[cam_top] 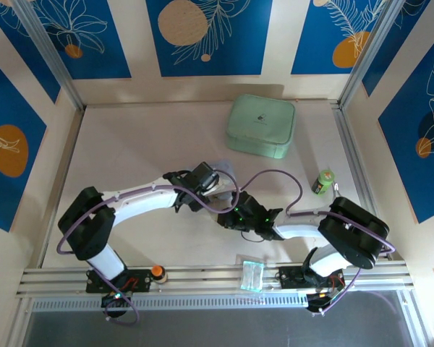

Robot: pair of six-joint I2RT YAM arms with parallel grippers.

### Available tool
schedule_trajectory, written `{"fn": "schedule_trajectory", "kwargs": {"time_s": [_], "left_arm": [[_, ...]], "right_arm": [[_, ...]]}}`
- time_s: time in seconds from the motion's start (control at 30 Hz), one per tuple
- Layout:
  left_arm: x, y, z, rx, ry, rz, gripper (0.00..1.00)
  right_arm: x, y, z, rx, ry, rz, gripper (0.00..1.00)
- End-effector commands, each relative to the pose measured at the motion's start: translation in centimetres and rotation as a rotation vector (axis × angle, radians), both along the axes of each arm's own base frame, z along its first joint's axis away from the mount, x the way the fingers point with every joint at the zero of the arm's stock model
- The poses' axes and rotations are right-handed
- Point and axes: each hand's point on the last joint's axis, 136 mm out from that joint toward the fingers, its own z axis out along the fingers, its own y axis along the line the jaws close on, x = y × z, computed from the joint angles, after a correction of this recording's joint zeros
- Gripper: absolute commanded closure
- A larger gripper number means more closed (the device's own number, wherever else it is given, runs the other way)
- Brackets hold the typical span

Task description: Unlock the padlock with the key

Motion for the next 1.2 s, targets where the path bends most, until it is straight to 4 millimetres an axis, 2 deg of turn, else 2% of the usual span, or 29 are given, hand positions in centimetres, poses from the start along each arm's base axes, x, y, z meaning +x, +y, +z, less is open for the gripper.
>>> {"fn": "schedule_trajectory", "kwargs": {"time_s": [0.0, 0.17, 0.33, 0.53, 0.7, 0.97, 1.17], "left_arm": [[-2.4, 0.1, -2.5, 0.057, 0.109, -0.011, 0.32], [-3.6, 0.0, -3.8, 0.074, 0.160, 0.016, 0.36], [-4.2, -0.9, -3.9, 0.058, 0.184, 0.014, 0.36], [-5.0, -1.7, -4.1, 0.059, 0.197, -0.019, 0.37], [-5.2, -1.4, -4.2, 0.085, 0.190, -0.038, 0.38], [-5.4, -1.4, -4.1, 0.086, 0.189, -0.025, 0.39], [-5.7, -1.5, -4.3, 0.088, 0.191, -0.037, 0.40]], "right_arm": [[0.5, -1.6, -1.8, -0.028, 0.029, -0.097, 0.96], [1.3, -1.4, -1.8, -0.016, 0.010, -0.168, 0.98], [2.1, -1.4, -2.0, 0.017, 0.005, -0.225, 0.99], [2.9, -1.3, -1.2, 0.071, -0.009, -0.292, 0.99], [3.9, -2.3, -1.2, 0.068, -0.004, -0.336, 0.99], [4.4, -4.7, -2.0, 0.052, 0.021, -0.409, 0.99], [5.4, -4.5, -1.0, 0.110, -0.011, -0.404, 0.99]]}}
